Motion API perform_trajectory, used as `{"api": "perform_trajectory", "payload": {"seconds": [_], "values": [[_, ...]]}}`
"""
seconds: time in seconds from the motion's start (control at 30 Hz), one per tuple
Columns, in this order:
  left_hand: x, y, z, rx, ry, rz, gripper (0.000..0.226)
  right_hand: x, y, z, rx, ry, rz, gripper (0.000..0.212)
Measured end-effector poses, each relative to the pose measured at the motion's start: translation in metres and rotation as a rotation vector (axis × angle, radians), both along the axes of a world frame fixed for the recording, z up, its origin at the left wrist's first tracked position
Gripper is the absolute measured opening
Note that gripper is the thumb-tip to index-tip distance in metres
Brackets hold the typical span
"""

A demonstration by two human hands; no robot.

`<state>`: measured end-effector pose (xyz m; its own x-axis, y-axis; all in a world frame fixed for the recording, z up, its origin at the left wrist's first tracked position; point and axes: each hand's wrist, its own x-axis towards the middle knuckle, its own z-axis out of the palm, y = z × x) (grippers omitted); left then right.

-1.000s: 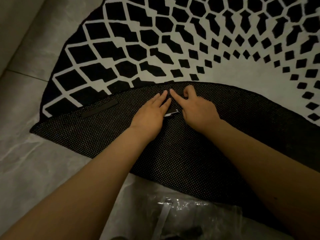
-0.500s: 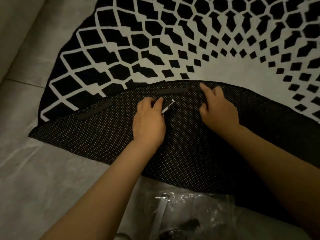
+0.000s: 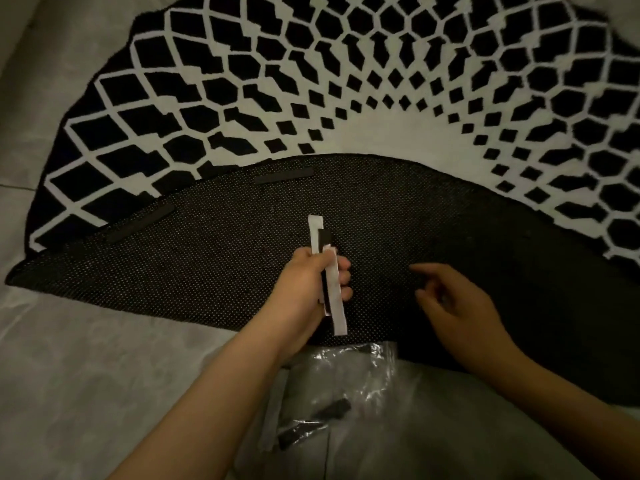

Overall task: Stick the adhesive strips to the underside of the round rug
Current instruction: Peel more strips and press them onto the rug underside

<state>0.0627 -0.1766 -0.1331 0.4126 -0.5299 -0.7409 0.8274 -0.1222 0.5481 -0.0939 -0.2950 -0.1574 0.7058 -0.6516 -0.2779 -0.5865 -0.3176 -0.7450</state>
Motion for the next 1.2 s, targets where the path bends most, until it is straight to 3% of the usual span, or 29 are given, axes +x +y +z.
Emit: {"api": "perform_trajectory", "payload": {"seconds": [0.13, 0.33, 0.63, 0.83, 1.2], "values": [[-0.023, 0.006, 0.008, 0.046, -0.123, -0.17, 0.014, -0.014, 0.004, 0.018, 0.093, -0.111, -0.112, 0.027], [-0.048, 0.019, 0.016, -0.018, -0.025, -0.228, 0.023, -0.015, 0.021, 0.044, 0.187, -0.275, -0.078, 0.021], [-0.052, 0.028, 0.019, -0.02, -0.023, -0.257, 0.033, -0.007, 0.033, 0.033, -0.081, -0.339, 0.061, 0.012], [-0.042, 0.029, 0.019, -0.048, 0.057, -0.22, 0.02, 0.005, 0.026, 0.029, -0.193, -0.371, 0.072, 0.019], [-0.035, 0.033, 0.021, 0.004, 0.09, -0.162, 0.011, 0.011, 0.033, 0.022, -0.286, -0.315, 0.262, 0.004]]}}
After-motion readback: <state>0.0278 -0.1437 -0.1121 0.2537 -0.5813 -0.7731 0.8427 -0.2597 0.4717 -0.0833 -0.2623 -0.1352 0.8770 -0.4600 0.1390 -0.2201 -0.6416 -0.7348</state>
